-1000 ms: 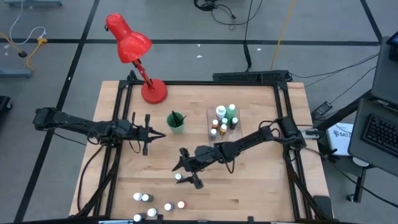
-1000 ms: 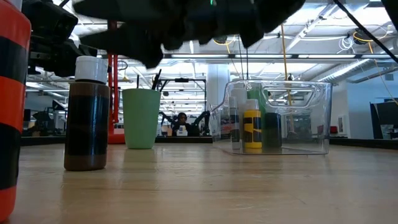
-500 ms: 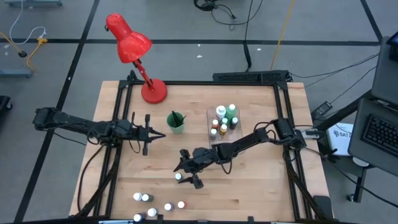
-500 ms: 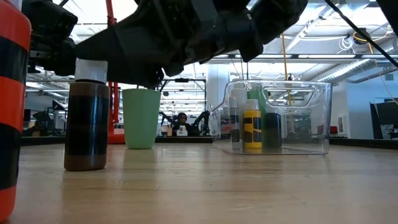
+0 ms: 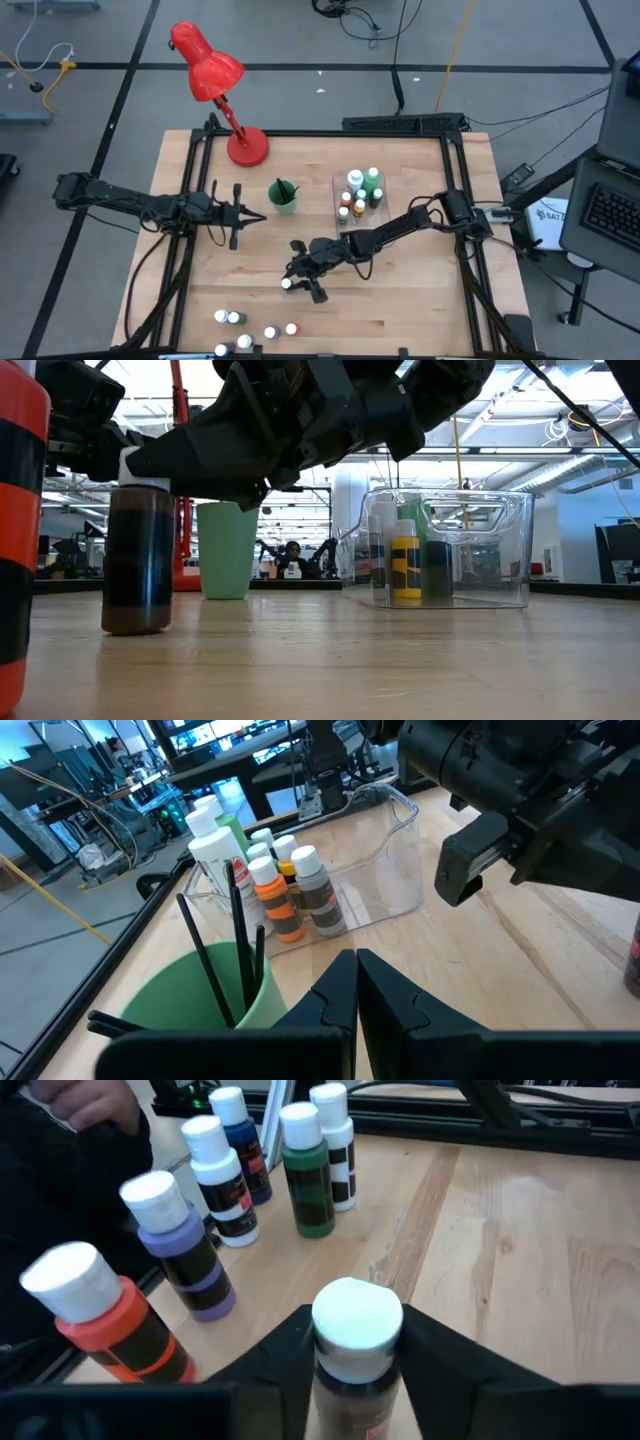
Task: Pick & Place Paint Supplies
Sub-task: Put the small black paint bottle into the transparent bin
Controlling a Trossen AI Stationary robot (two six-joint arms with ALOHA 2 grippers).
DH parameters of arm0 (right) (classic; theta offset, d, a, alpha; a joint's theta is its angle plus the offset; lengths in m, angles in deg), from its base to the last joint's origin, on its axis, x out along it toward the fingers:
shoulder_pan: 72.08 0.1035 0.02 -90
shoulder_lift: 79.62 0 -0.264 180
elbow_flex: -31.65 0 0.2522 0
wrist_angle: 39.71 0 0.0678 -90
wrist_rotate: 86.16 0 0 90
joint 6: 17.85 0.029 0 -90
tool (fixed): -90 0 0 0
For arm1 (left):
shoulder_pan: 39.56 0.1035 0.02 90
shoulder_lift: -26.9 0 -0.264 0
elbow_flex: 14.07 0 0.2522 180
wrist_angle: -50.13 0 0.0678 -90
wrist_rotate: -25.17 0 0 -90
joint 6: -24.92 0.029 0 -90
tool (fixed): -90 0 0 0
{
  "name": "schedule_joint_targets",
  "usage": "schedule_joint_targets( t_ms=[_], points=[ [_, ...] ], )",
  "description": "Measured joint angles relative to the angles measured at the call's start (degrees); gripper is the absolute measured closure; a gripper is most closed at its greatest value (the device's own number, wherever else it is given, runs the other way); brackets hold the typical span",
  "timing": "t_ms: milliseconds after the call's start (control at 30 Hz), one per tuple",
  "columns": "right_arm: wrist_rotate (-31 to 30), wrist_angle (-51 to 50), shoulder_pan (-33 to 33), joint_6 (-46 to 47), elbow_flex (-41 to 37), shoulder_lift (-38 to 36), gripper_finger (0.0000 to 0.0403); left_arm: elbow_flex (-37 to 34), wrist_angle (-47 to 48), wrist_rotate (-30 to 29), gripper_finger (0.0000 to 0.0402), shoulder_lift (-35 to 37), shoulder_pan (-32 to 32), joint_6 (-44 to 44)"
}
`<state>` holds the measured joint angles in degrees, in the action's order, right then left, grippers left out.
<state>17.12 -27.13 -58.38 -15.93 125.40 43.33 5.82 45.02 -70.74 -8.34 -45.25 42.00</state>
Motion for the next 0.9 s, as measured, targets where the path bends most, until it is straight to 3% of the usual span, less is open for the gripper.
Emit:
schedule_joint_targets(
  t_ms=[167,333,400,533,633,767,900],
  points=[
    [0.20,1.00,0.62,-0.27,-0.09,-1.21,0.0297,0.00,0.08,0.01,0.0387,0.00,-0.01,0.02],
    [-1.52,-8.21,3.65,-0.79,-0.11,-8.72,0.0297,-0.01,0.31,0.02,0.0387,0.00,0.00,0.04],
    [-9.00,-12.46,6.28,-3.03,-0.11,-12.69,0.0297,0.00,0.33,0.02,0.0387,0.00,-0.01,0.07],
    [-35.91,-20.49,13.07,-8.85,-0.09,-21.63,0.0297,-0.01,0.30,0.01,0.0387,0.00,0.00,0.15],
    [-50.52,-30.46,16.85,-8.34,0.02,-28.34,0.0296,-0.01,0.14,0.02,0.0387,0.00,-0.02,-0.11],
    [-59.71,-43.83,19.84,-0.30,-3.07,-36.83,0.0296,-0.01,0.11,0.00,0.0387,0.00,0.00,-0.26],
    [-65.39,-47.50,19.93,10.56,-14.33,-45.40,0.0295,-0.01,0.13,-0.03,0.0387,0.00,0.00,-0.24]
  ],
)
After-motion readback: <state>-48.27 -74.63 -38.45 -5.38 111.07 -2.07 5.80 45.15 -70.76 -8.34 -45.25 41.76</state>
